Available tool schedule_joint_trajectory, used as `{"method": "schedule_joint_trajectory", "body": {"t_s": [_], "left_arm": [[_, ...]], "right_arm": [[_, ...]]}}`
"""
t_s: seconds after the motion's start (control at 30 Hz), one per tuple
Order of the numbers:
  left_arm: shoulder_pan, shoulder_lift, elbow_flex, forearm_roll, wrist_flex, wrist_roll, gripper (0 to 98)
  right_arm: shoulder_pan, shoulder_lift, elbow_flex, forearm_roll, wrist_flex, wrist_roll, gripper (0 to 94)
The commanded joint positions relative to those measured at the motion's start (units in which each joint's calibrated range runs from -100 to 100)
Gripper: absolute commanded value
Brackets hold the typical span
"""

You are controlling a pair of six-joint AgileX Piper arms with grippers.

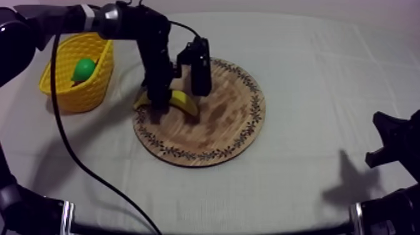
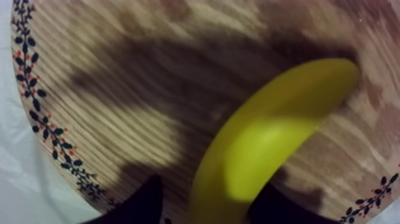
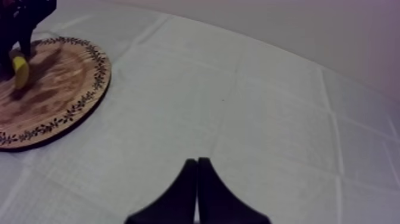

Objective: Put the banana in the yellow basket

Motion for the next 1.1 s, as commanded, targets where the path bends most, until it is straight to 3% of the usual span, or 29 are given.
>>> {"method": "schedule_joint_trajectory", "body": {"t_s": [0.0,0.33,0.67,0.93,1.07], "left_arm": [[-0.2,0.0,0.0,0.35,0.0,-0.5,46.3],[-1.3,-0.7,-0.5,2.11,0.0,-2.1,24.8],[-2.2,-5.2,-0.1,2.52,1.5,-2.1,23.2],[-3.8,-17.2,4.3,3.46,3.0,-2.4,24.8],[-4.2,-24.3,6.2,3.75,4.1,-1.0,25.0]], "right_arm": [[0.0,0.0,0.0,0.0,0.0,0.0,0.3],[0.0,0.0,0.0,0.0,0.0,0.0,0.3],[0.0,0.0,0.0,0.0,0.0,0.0,0.3],[0.0,0.0,0.0,0.0,0.0,0.0,0.3],[0.0,0.0,0.0,0.0,0.0,0.0,0.3]]}}
